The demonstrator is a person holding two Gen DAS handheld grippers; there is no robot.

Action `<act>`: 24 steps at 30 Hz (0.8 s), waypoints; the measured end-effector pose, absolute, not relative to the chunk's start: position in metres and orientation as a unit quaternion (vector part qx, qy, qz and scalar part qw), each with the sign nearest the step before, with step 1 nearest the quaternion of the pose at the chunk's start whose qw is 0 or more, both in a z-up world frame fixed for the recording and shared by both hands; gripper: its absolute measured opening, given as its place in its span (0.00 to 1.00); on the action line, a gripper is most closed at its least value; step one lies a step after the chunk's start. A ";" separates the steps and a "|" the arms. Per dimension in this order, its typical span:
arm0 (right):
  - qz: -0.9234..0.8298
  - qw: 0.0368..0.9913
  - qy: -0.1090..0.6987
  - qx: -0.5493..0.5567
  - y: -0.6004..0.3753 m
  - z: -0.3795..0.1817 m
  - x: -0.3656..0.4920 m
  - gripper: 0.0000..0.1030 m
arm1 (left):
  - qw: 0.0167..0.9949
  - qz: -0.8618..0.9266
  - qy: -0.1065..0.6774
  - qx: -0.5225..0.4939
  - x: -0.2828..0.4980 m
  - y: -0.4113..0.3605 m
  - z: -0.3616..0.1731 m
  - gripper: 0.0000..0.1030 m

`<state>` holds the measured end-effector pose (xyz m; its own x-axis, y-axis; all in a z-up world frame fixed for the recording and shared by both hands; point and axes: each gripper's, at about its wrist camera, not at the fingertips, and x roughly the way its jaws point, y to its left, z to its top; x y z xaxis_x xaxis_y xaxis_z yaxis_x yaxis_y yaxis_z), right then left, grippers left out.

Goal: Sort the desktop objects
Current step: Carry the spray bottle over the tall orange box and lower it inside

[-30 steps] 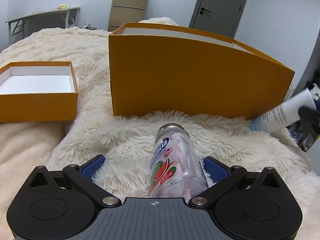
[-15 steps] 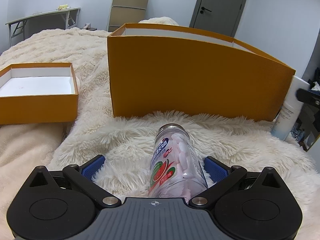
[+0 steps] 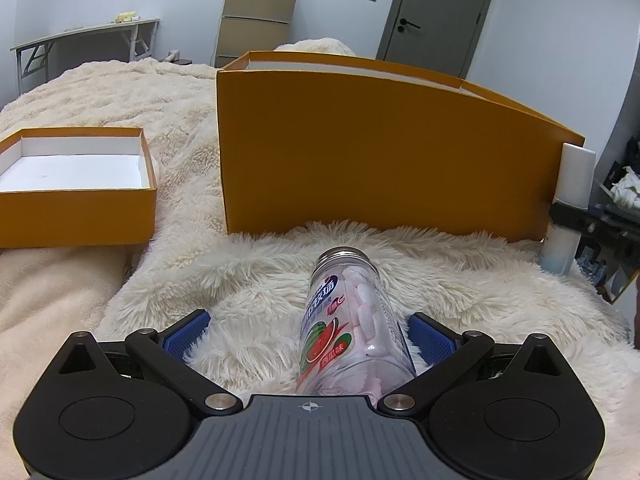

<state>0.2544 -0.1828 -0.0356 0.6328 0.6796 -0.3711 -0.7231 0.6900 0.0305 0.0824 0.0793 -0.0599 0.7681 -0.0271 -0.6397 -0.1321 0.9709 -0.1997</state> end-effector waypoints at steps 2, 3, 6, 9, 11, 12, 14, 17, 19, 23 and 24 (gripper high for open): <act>0.386 0.903 0.180 -0.061 -0.184 -0.034 0.253 0.32 | 0.933 0.028 0.339 -0.117 0.082 0.079 -0.060 1.00; 0.384 0.903 0.180 -0.061 -0.184 -0.034 0.253 0.31 | 0.934 0.027 0.336 -0.119 0.082 0.078 -0.060 1.00; 0.380 0.905 0.181 -0.061 -0.185 -0.031 0.251 0.31 | 0.934 0.026 0.336 -0.119 0.082 0.079 -0.061 1.00; 0.384 0.906 0.165 -0.063 -0.185 -0.014 0.241 0.31 | 0.934 0.026 0.336 -0.119 0.082 0.079 -0.061 1.00; 0.398 0.904 0.144 -0.057 -0.185 0.007 0.235 0.31 | 0.934 0.026 0.335 -0.118 0.082 0.078 -0.061 1.00; 0.405 0.902 0.137 -0.057 -0.184 0.019 0.233 0.31 | 0.934 0.026 0.335 -0.118 0.081 0.078 -0.061 1.00; 0.419 0.898 0.123 -0.057 -0.179 0.043 0.230 0.31 | 0.935 0.026 0.335 -0.118 0.081 0.078 -0.061 1.00; 0.437 0.889 0.122 -0.068 -0.161 0.077 0.241 0.31 | 0.935 0.027 0.334 -0.118 0.080 0.078 -0.062 1.00; 0.445 0.882 0.135 -0.076 -0.145 0.096 0.256 0.31 | 0.935 0.027 0.334 -0.117 0.080 0.078 -0.062 1.00; 0.445 0.869 0.182 -0.119 -0.097 0.120 0.296 0.31 | 0.935 0.026 0.332 -0.117 0.078 0.078 -0.062 1.00; 0.443 0.865 0.197 -0.128 -0.086 0.122 0.306 0.31 | 0.936 0.026 0.332 -0.118 0.078 0.078 -0.062 1.00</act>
<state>0.3062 -0.0857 0.1217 0.5296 0.7162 -0.4546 -0.8172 0.5744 -0.0472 0.0779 0.0779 -0.0619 0.7781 -0.0300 -0.6274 -0.1263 0.9710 -0.2031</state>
